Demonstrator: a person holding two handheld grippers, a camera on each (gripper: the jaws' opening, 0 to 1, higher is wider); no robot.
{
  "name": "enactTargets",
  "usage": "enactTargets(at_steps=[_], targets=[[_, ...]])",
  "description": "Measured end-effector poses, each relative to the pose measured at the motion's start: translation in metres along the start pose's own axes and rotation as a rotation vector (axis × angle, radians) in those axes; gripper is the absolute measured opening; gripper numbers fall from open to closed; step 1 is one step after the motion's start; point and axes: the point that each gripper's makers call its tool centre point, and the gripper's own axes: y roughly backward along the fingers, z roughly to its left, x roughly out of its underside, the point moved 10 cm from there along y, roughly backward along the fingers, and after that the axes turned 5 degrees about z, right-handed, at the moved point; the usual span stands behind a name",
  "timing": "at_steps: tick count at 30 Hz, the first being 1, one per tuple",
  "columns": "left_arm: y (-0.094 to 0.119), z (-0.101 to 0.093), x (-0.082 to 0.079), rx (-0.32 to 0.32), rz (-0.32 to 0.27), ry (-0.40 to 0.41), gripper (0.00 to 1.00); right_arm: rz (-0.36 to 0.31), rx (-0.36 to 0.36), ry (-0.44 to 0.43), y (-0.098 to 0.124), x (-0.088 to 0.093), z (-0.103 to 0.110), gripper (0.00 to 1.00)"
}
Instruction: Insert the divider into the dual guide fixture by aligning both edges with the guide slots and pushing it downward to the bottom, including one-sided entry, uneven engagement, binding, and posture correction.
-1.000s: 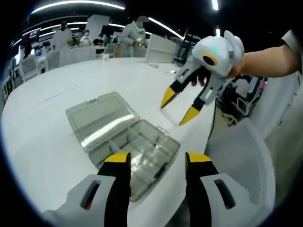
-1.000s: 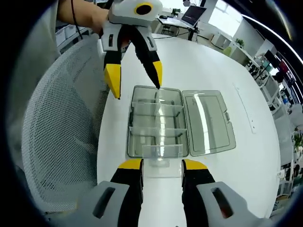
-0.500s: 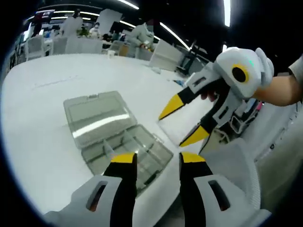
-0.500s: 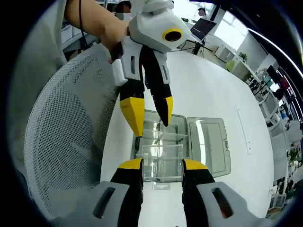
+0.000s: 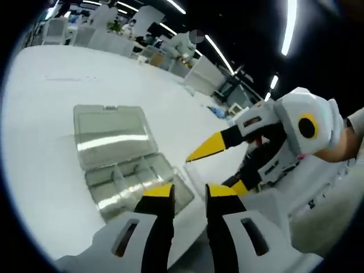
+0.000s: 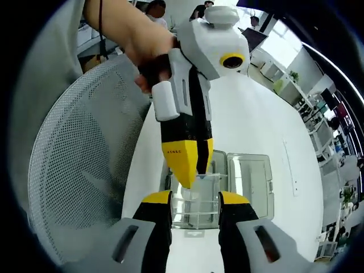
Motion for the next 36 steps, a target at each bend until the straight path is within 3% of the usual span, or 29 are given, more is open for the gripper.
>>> enactTargets(at_steps=[20,31,36], targets=[[-0.0015,-0.0035,0.0026,0.059,-0.026,0.153,0.01,0.006,0.026,0.029,0.0004,-0.0065,0.0025,0.27],[0.0,0.0014,0.0048,0.091,-0.06,0.284,0.0,0.005,0.031,0.035,0.0007,-0.0084,0.0001,0.28],[0.001,0.0029,0.0035,0.095,-0.071,0.273,0.0,0.002,0.047,0.013,0.0036,-0.0085,-0.0046,0.33]])
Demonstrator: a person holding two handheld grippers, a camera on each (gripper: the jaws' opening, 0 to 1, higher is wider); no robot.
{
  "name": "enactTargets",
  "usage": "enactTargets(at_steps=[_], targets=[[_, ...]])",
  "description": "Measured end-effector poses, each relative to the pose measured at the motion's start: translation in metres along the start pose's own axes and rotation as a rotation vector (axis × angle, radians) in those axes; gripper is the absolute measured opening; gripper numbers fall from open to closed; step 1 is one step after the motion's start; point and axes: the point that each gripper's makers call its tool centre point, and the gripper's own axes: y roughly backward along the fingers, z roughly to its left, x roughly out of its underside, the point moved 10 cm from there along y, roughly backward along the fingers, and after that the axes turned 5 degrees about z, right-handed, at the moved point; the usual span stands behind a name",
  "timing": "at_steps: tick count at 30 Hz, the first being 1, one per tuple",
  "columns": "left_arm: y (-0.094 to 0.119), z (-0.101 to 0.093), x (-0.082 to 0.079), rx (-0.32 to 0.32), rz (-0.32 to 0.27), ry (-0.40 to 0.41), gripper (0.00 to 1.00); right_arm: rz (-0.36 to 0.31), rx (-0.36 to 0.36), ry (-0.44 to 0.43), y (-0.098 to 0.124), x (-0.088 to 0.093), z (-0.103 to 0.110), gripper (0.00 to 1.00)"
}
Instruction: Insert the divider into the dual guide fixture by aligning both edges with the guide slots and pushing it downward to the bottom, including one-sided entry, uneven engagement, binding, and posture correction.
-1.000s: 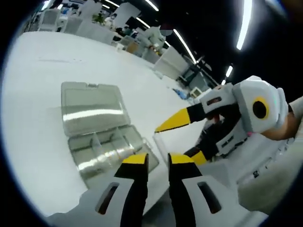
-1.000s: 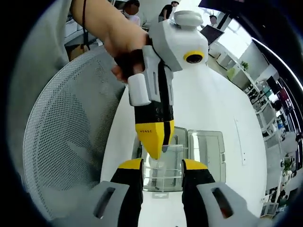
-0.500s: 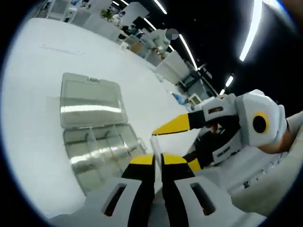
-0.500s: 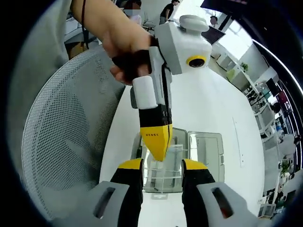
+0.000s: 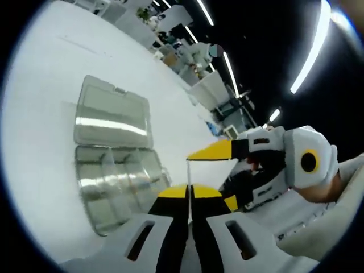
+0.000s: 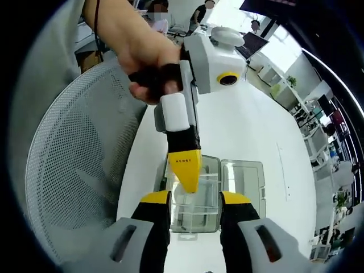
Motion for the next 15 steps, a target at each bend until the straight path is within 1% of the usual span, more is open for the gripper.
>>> enactTargets(at_steps=[2,3,4,6,9,15], targets=[[0.002,0.001,-0.001,0.003,-0.006,-0.002,0.0,-0.005,0.006,-0.025,0.002,0.001,-0.003,0.36],[0.002,0.001,-0.002,0.01,-0.012,-0.008,0.0,-0.018,-0.001,-0.055,0.004,0.002,-0.004,0.36],[0.003,0.001,-0.003,0.022,-0.018,-0.013,0.0,-0.022,-0.005,-0.063,0.005,0.003,-0.005,0.35],[0.004,-0.001,-0.004,0.047,-0.02,-0.027,0.0,-0.022,-0.02,-0.076,0.007,0.006,-0.008,0.33],[0.005,-0.002,-0.004,0.056,-0.013,-0.036,0.0,-0.015,-0.025,-0.073,0.009,0.009,-0.011,0.31],[0.007,-0.001,-0.005,0.081,0.006,-0.069,0.0,-0.047,-0.058,-0.101,0.016,0.014,-0.019,0.27]])
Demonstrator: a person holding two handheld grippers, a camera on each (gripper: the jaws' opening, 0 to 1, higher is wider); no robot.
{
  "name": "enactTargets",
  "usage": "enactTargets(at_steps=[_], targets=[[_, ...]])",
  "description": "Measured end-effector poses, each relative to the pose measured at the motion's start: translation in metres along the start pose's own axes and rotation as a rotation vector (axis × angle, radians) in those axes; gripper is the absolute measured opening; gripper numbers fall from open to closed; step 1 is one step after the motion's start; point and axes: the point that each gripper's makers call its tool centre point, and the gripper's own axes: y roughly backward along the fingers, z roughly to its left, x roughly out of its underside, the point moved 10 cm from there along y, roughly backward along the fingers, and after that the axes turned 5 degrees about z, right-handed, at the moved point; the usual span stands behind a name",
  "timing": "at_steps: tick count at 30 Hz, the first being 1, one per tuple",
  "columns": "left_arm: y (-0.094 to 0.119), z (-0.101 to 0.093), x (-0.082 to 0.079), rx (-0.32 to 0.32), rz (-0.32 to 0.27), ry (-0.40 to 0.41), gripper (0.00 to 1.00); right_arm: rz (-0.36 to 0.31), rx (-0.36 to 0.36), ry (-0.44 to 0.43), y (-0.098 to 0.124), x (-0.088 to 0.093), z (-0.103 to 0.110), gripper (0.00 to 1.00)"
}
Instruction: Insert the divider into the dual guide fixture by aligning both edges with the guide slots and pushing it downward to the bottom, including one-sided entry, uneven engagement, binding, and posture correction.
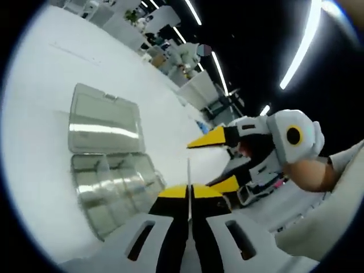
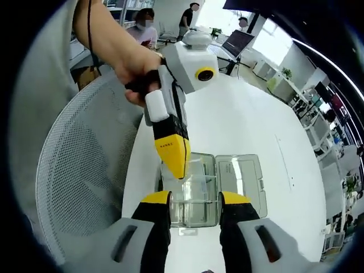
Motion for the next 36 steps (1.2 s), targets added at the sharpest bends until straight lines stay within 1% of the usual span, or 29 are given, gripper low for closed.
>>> enactTargets(at_steps=[1,3,5,6,10,13,14,15,18,21,22,24,26,27,28,29,32,36], targets=[[0.0,0.0,0.0,0.007,0.002,-0.011,0.0,-0.004,-0.025,-0.004,0.001,0.001,0.0,0.25],[0.001,-0.002,-0.002,0.031,-0.003,-0.067,0.0,-0.009,-0.041,0.005,0.002,0.003,-0.002,0.21],[0.002,-0.003,-0.002,0.027,0.017,-0.106,0.0,-0.017,-0.059,-0.001,0.003,0.003,-0.003,0.21],[0.002,-0.003,-0.003,0.024,0.023,-0.149,0.0,-0.019,-0.065,0.0,0.004,0.002,-0.004,0.21],[0.001,-0.006,-0.003,0.033,0.031,-0.202,0.0,-0.029,-0.105,0.002,0.005,0.001,-0.006,0.19],[0.0,-0.008,-0.003,0.022,0.047,-0.308,0.0,-0.033,-0.133,0.005,0.006,-0.002,-0.008,0.15],[-0.001,-0.009,-0.003,0.021,0.051,-0.331,0.0,-0.034,-0.14,0.007,0.006,-0.002,-0.008,0.14],[-0.001,-0.01,-0.002,0.018,0.058,-0.373,0.0,-0.034,-0.147,0.012,0.006,-0.003,-0.009,0.13],[-0.003,-0.013,-0.001,0.012,0.068,-0.455,0.0,-0.025,-0.161,0.026,0.006,-0.004,-0.01,0.11],[-0.005,-0.016,-0.001,0.016,0.067,-0.51,0.0,-0.027,-0.197,0.037,0.006,-0.006,-0.009,0.07],[-0.006,-0.016,0.0,0.014,0.068,-0.54,0.0,-0.024,-0.208,0.043,0.005,-0.007,-0.009,0.06],[-0.006,-0.017,0.0,0.013,0.073,-0.559,0.0,-0.023,-0.234,0.043,0.005,-0.008,-0.007,0.05],[-0.006,-0.018,0.0,0.01,0.069,-0.621,0.0,-0.022,-0.242,0.054,0.004,-0.009,-0.007,0.05],[-0.006,-0.018,0.0,0.013,0.07,-0.638,0.0,-0.021,-0.248,0.055,0.003,-0.009,-0.007,0.04],[-0.007,-0.019,-0.001,0.018,0.054,-0.67,0.0,-0.019,-0.258,0.053,0.003,-0.009,-0.006,0.04],[-0.006,-0.02,0.001,0.013,0.063,-0.662,0.0,-0.018,-0.259,0.056,0.002,-0.01,-0.006,0.03],[-0.005,-0.018,0.001,0.006,0.058,-0.695,0.0,-0.011,-0.274,0.056,0.0,-0.011,-0.005,0.0],[-0.005,-0.018,0.004,0.003,0.063,-0.739,0.0,0.0,-0.293,0.051,-0.001,-0.012,-0.004,0.0]])
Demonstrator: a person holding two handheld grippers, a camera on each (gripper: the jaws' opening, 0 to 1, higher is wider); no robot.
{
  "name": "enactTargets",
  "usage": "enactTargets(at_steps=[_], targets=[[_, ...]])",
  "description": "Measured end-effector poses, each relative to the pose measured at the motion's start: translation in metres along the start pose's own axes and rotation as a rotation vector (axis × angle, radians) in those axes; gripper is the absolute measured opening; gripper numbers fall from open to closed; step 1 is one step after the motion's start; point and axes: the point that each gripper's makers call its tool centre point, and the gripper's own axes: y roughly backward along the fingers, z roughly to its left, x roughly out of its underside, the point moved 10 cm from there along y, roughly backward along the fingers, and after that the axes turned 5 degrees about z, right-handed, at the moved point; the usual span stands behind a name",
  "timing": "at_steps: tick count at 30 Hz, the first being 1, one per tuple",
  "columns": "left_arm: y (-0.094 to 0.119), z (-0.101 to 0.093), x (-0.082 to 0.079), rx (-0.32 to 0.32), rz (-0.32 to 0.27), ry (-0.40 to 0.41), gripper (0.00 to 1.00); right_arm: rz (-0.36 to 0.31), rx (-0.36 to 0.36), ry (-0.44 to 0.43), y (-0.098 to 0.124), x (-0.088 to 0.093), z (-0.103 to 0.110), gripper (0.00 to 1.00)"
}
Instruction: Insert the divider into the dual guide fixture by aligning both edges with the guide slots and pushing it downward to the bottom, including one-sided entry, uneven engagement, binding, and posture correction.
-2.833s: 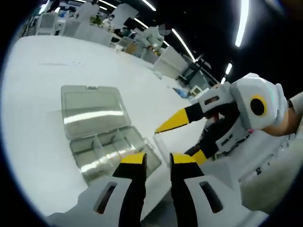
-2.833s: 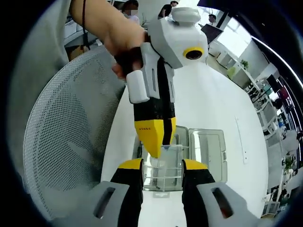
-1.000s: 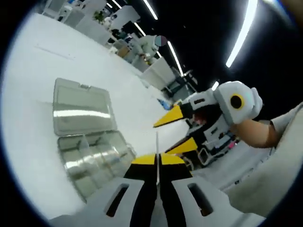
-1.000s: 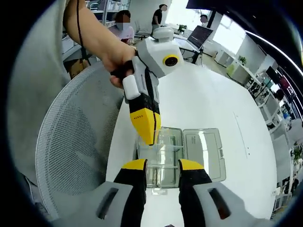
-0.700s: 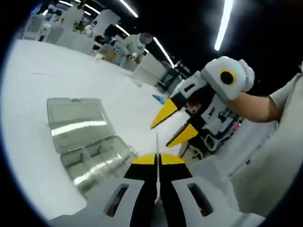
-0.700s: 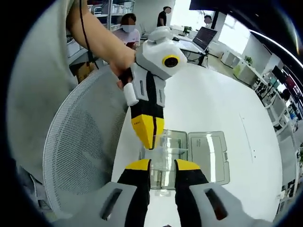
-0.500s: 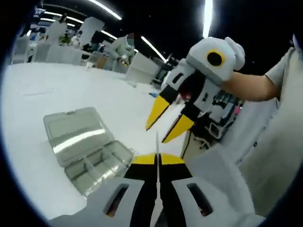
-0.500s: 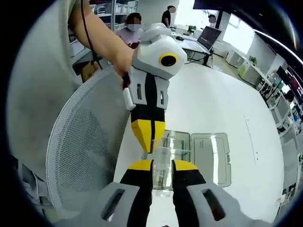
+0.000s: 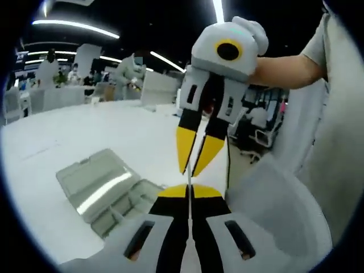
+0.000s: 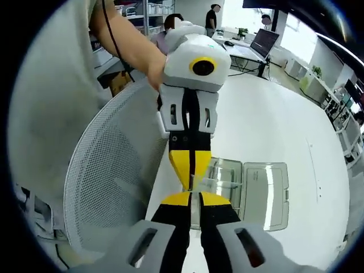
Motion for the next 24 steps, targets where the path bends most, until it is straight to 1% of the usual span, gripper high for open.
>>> enactTargets(at_steps=[2,4,7,10,11,13,14,16,17,18,19,20,21,24], targets=[[-0.001,0.0,0.001,0.005,0.008,-0.015,0.0,0.011,-0.016,0.008,-0.001,0.0,0.001,0.0],[-0.001,0.0,0.002,0.006,0.015,-0.033,0.0,0.021,-0.032,-0.009,-0.003,-0.001,0.001,0.0],[-0.001,-0.001,0.003,0.013,0.029,-0.079,0.0,0.031,-0.063,-0.063,-0.005,-0.001,0.002,0.0],[-0.003,-0.003,0.004,0.026,0.043,-0.113,0.0,0.057,-0.088,-0.093,-0.008,-0.002,0.002,0.0],[-0.004,-0.004,0.005,0.029,0.046,-0.116,0.0,0.069,-0.096,-0.107,-0.008,-0.003,0.003,0.0],[-0.005,-0.005,0.005,0.036,0.05,-0.123,0.0,0.085,-0.105,-0.106,-0.01,-0.004,0.003,0.0],[-0.005,-0.005,0.005,0.036,0.052,-0.128,0.0,0.095,-0.112,-0.138,-0.01,-0.004,0.002,0.0],[-0.005,-0.006,0.005,0.043,0.048,-0.123,0.0,0.108,-0.125,-0.177,-0.01,-0.005,0.001,0.0],[-0.005,-0.005,0.005,0.041,0.045,-0.121,0.0,0.112,-0.122,-0.18,-0.01,-0.006,0.0,0.0],[-0.005,-0.006,0.006,0.051,0.041,-0.107,0.0,0.124,-0.135,-0.205,-0.01,-0.006,0.001,0.0],[-0.006,-0.005,0.006,0.049,0.039,-0.107,0.0,0.125,-0.132,-0.197,-0.011,-0.007,0.0,0.0],[-0.006,-0.005,0.006,0.046,0.037,-0.104,0.0,0.13,-0.131,-0.21,-0.011,-0.007,-0.001,0.0],[-0.006,-0.006,0.007,0.056,0.038,-0.092,0.0,0.137,-0.148,-0.224,-0.011,-0.008,0.0,0.0],[-0.006,-0.006,0.007,0.055,0.035,-0.086,0.0,0.14,-0.144,-0.228,-0.011,-0.009,0.0,0.0]])
